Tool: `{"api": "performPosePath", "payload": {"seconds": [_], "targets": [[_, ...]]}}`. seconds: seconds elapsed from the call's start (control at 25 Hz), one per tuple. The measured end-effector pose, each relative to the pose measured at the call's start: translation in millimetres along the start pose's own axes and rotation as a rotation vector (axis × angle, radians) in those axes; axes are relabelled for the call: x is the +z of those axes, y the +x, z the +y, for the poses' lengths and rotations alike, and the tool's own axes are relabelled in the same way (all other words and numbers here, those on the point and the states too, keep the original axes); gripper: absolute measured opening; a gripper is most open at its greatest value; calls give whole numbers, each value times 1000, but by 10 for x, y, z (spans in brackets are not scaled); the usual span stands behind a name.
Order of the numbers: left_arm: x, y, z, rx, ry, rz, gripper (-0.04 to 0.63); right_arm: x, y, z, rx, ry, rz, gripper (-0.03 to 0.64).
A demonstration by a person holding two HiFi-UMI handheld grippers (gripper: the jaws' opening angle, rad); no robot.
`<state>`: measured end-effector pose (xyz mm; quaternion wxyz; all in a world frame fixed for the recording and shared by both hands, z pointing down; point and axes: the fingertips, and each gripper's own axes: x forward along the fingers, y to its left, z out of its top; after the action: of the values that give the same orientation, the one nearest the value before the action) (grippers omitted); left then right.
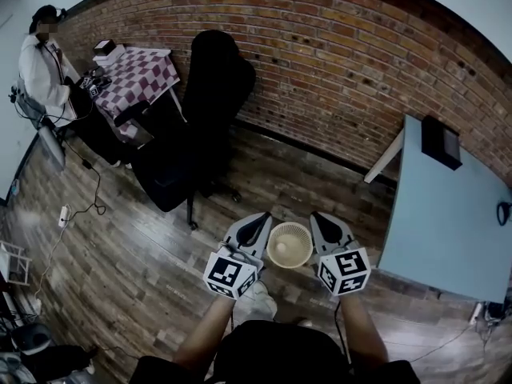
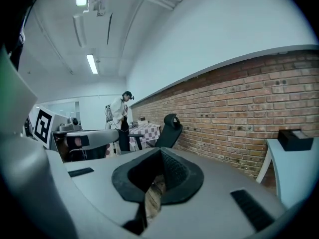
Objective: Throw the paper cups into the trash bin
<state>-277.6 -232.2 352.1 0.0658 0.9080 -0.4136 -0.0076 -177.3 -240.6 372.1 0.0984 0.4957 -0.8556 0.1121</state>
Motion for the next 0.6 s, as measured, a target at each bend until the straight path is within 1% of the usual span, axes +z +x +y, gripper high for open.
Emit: {"api": "performPosePath", "payload": {"seconds": [0.28, 0.6], "targets": [[111, -70, -467, 15, 18, -40, 9, 18, -454, -80, 7, 0, -38, 4], [228, -229, -982, 23, 53, -62, 9, 63, -971, -18, 37, -17, -80, 3]]}}
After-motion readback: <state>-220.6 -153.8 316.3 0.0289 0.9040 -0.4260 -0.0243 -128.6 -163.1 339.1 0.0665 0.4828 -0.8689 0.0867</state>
